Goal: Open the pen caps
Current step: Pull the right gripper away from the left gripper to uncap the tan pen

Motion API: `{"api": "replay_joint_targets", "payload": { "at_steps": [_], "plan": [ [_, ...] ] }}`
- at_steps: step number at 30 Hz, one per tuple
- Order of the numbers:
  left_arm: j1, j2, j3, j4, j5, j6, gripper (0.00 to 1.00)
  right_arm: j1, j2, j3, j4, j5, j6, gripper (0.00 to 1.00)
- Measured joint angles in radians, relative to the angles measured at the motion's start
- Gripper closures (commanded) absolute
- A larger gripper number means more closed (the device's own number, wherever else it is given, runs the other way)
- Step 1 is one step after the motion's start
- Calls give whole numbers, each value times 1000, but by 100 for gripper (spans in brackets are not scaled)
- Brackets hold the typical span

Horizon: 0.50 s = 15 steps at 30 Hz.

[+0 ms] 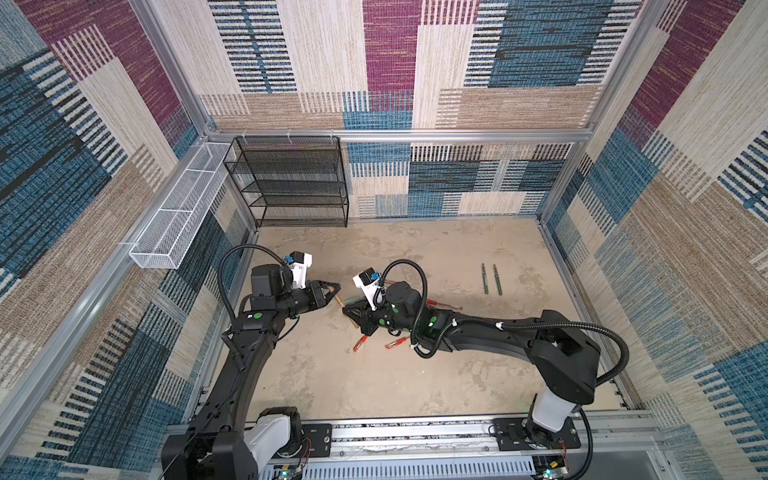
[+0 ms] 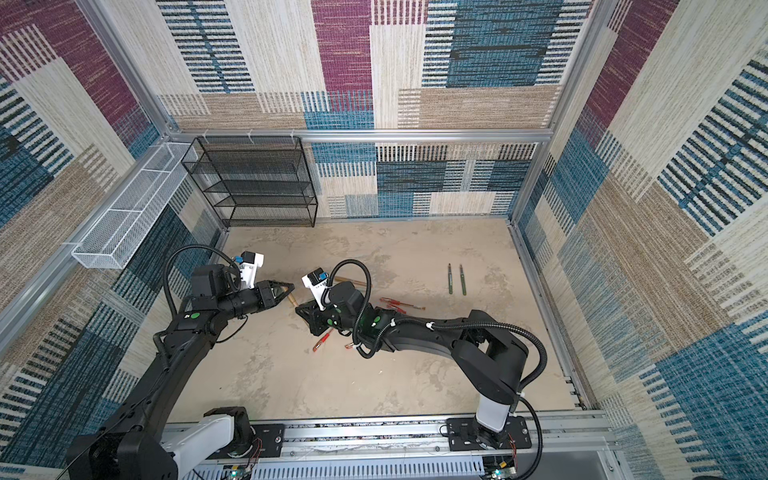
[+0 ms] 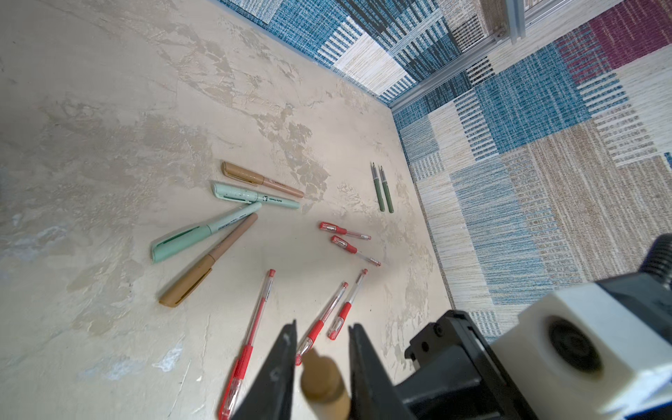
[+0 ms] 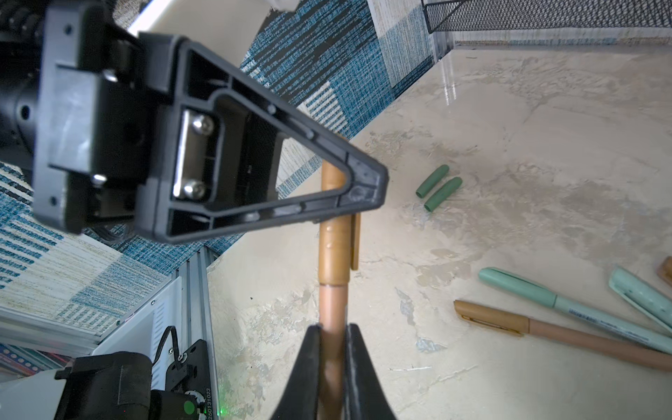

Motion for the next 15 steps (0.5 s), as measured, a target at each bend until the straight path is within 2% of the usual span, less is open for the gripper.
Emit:
{"api": "replay_joint_targets", "payload": {
  "at_steps": [3, 9, 13, 15],
  "plan": [
    [-2, -6, -8, 20, 18, -23, 99, 0, 21, 18, -11, -5, -2, 92],
    [0, -13, -8, 17, -5, -23, 100, 5, 51, 47, -21, -9, -2, 77],
    [0, -18, -8, 17, -5, -21, 100, 6, 74, 71, -26, -10, 3, 77],
    [0, -18, -8, 16, -5, -21, 100, 6, 74, 68, -21, -10, 3, 80]
  ]
}}
